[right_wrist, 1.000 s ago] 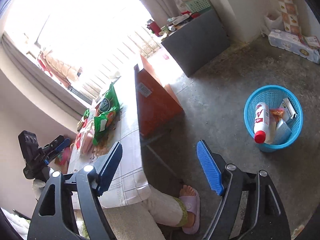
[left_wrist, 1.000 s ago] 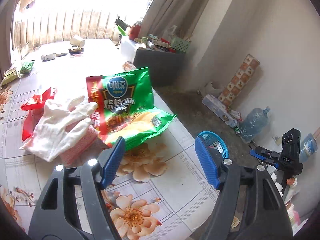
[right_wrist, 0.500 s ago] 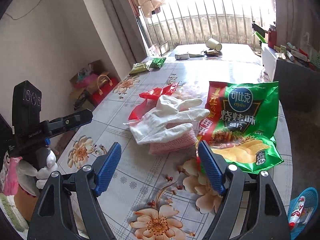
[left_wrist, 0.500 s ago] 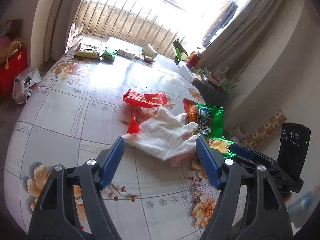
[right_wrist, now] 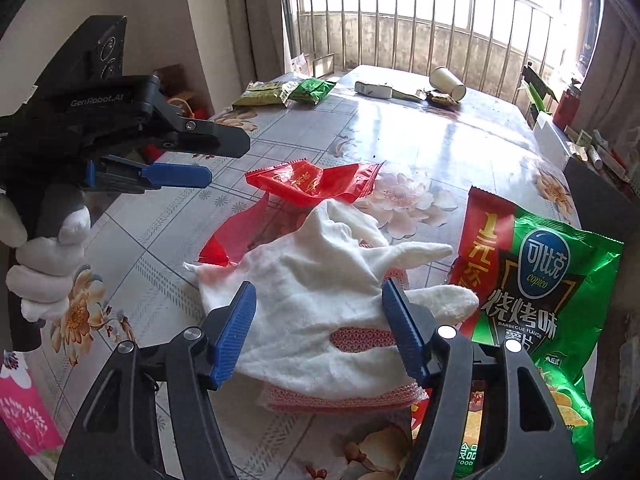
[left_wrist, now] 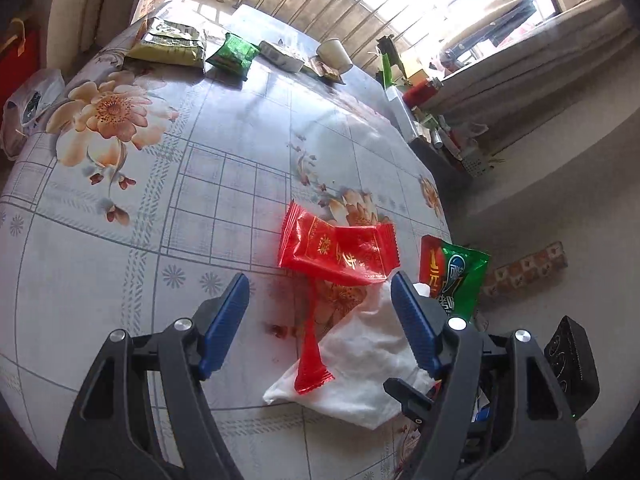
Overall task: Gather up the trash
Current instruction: 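Grasp the red wrapper with the left tool while the right tool grasps the white glove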
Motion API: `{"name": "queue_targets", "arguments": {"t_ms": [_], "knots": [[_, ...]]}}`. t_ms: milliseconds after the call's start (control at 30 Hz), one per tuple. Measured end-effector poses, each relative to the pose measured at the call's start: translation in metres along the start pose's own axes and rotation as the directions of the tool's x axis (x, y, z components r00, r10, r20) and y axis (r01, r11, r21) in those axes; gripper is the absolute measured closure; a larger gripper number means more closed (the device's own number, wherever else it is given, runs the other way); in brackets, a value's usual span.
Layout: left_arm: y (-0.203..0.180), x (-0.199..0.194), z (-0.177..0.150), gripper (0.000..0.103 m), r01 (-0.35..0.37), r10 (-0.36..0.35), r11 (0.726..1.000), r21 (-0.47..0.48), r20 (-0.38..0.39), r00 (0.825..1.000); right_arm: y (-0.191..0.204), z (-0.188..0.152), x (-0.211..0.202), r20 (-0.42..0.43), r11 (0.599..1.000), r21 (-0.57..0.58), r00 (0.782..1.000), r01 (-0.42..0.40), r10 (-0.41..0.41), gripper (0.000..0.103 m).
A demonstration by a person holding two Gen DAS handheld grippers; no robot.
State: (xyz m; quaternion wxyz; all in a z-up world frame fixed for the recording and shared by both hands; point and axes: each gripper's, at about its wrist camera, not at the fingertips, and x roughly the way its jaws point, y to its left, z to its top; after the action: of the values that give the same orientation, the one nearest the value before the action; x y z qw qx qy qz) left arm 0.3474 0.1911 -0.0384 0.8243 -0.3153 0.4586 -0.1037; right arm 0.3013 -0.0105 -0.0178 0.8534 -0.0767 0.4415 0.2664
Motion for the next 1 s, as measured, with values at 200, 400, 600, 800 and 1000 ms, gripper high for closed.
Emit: {"name": "queue_targets", "arguments": {"t_ms": [200,400,600,800,1000], "knots": [[0.01,0.039,0.021,0.046,-0.062,0.058,0.996,-0.068,-0.055,0.997,0.005,-0.002,0.004,0.007,0.999,-0.032,1.0,0.027,-0.027,0.041],[0.007,0.05,0.019,0.074,-0.113,0.111,0.993,-0.032,-0.059,0.992,0.012,-0.003,0.005,0.008,0.995,-0.076,0.998,0.062,-0.062,0.049],[0.012,0.049,0.017,0.092,-0.106,0.105,0.994,-0.022,-0.045,0.993,0.02,-0.005,0.001,0.014,0.995,-0.085,0.998,0.06,-0.059,0.065],[0.013,0.035,0.013,0.098,-0.086,0.086,0.996,-0.011,-0.007,0.996,0.018,-0.002,-0.001,0.007,0.998,-0.053,1.0,0.017,-0.017,0.094],[0.007,0.009,0.009,0.1,-0.045,0.045,0.999,-0.003,0.049,0.998,0.017,0.003,-0.014,0.049,1.0,-0.025,0.999,0.018,-0.017,0.098]]}}
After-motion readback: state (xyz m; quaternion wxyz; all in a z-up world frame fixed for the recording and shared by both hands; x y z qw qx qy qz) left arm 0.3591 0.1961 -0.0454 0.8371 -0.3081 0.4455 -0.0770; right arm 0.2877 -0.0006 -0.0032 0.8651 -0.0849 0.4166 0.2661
